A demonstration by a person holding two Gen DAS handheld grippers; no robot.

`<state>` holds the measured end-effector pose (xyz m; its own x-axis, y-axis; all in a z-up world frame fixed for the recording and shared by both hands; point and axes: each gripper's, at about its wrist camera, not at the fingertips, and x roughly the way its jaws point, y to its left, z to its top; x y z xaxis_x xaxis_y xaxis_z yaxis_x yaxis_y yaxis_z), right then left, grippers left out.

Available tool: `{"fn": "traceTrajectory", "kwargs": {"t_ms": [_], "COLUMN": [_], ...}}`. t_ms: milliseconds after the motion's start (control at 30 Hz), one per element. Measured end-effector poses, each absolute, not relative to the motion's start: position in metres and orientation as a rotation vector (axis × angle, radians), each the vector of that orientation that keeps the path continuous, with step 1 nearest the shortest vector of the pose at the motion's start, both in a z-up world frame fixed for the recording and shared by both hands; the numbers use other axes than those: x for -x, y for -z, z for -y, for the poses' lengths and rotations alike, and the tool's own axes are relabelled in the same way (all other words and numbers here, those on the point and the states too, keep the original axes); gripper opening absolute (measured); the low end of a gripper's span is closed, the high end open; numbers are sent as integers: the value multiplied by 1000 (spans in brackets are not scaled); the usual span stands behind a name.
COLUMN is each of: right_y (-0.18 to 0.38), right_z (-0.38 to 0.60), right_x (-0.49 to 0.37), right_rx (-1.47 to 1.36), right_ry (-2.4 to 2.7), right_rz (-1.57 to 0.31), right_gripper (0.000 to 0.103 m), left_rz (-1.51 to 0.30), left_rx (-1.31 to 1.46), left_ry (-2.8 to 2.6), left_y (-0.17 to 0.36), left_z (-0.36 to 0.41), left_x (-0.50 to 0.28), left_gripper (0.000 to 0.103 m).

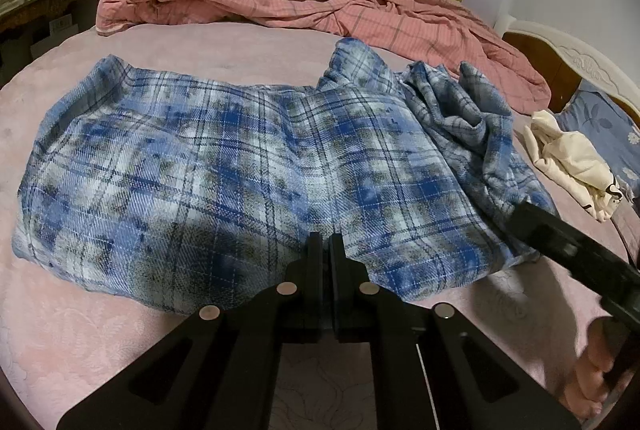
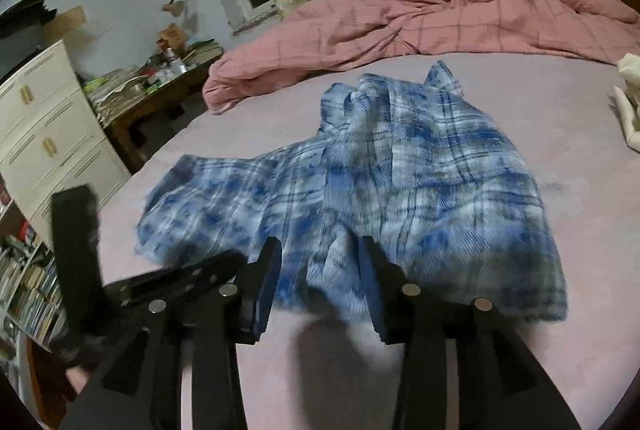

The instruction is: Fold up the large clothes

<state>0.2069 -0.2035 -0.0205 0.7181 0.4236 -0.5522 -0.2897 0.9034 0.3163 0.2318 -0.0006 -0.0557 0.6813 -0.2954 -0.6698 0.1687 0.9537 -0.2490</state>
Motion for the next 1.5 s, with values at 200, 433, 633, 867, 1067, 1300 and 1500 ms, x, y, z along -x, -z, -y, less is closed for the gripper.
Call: {"fn": "traceTrajectory", "kwargs": {"t_ms": [200, 433, 633, 867, 1067, 1300, 1500], "right_y": [-11, -27, 14, 15, 4, 34, 20], "right_z": [224, 224, 182, 188, 218, 215, 225], "right_x": [-194, -262, -280, -248, -209, -221, -196], "right_rx": [-229, -130, -18, 13, -71, -70, -83], "right_ry": [-367, -126, -251, -297, -332, -366, -339], "right_rz": [-569, -586, -718, -710, -675, -740, -589], "right_gripper": [42, 37, 37, 37, 37, 37, 37], "left_rz": [-779, -779, -774, -771, -769, -744, -610], "left_rx": [169, 170, 166, 157, 148, 184, 312], "left_ry": [260, 261, 254, 250, 246, 275, 294], "left_y": [55, 55, 55, 54, 54, 53, 36], "left_z": [-1, 0, 1, 2, 1, -7, -40], "left_x": [-231, -231, -230, -231, -231, -228, -209], "left_gripper": [5, 5, 5, 5, 5, 7, 30]}}
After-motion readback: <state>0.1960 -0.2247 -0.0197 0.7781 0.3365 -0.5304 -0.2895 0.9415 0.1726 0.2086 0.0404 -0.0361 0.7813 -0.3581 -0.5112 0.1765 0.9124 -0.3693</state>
